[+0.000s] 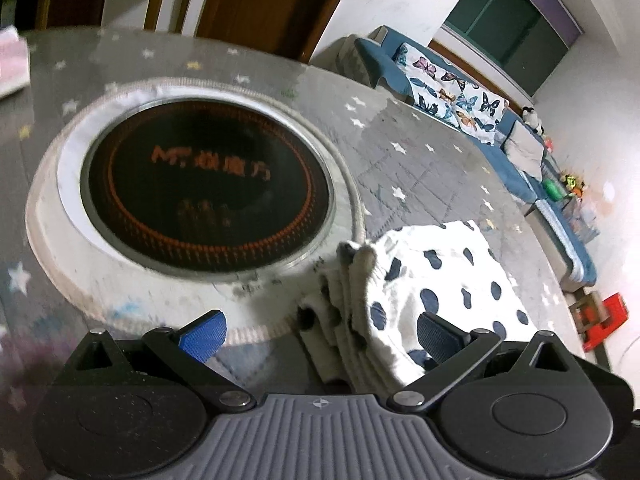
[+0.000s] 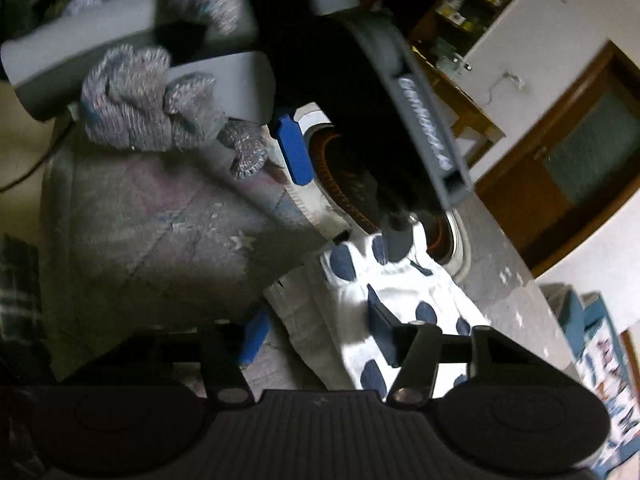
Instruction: Fold clothes
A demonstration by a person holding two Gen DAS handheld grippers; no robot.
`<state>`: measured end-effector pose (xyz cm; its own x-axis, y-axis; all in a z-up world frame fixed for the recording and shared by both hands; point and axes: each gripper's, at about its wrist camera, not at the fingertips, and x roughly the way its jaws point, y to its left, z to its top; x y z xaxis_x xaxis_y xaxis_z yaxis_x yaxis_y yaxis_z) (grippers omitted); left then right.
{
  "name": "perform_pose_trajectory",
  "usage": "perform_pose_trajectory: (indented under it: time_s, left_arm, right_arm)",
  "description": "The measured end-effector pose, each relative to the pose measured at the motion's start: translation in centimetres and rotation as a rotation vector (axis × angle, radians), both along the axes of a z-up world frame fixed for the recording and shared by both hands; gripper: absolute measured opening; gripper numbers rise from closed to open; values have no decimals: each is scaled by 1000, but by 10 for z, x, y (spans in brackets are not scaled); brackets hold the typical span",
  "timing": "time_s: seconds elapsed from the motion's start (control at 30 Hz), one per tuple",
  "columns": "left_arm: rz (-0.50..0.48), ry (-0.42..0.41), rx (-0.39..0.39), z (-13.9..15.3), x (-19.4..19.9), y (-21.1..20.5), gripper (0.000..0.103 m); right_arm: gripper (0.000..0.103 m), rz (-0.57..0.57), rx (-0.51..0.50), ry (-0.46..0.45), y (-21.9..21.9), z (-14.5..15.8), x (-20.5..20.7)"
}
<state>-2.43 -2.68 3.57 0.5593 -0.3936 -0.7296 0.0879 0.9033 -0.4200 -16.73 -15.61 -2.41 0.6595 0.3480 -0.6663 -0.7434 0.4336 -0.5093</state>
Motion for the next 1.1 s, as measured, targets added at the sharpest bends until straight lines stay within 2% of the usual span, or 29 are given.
perform_pose_trajectory:
  time_s: [0.03,0.2,0.3,0.63,0.7,0.77,0.83,0.9,0.97,1.1]
  left_arm:
    - [4,12,-13,-2,0,0,103]
    - [26,47,-88,-9,-2,0,103]
    - [51,84,-173,-10,-3,2,103]
    - [150,219,-447,-25,-1,1,101]
    - [155,234,-477,-29,1,-3,92]
    - [152,249,-505,-34,5,-6,76]
    - [158,261,-522,-39,8,-6,65]
    - [162,265,-525,-43,9,-6,57]
    - [162,265,-514,-46,10,-4,41]
    - [154,252,-496,-49,12,-1,30]
  right_arm:
    - [44,2,-1,-5,1,0,-1]
    - [31,-10,36,-23,-3,4,-4]
    - [23,-23,78,-30,-8,12,-4]
    - [15,-77,207,-55,-25,35,-2]
    - [15,-81,218,-53,-27,37,-4]
    - [14,-83,230,-47,-30,37,-6]
    - [14,-85,242,-37,-33,37,-9]
    - [14,-89,256,-22,-37,38,-10]
    - [15,-97,279,12,-42,38,-10]
    - [22,-116,344,88,-57,43,-9]
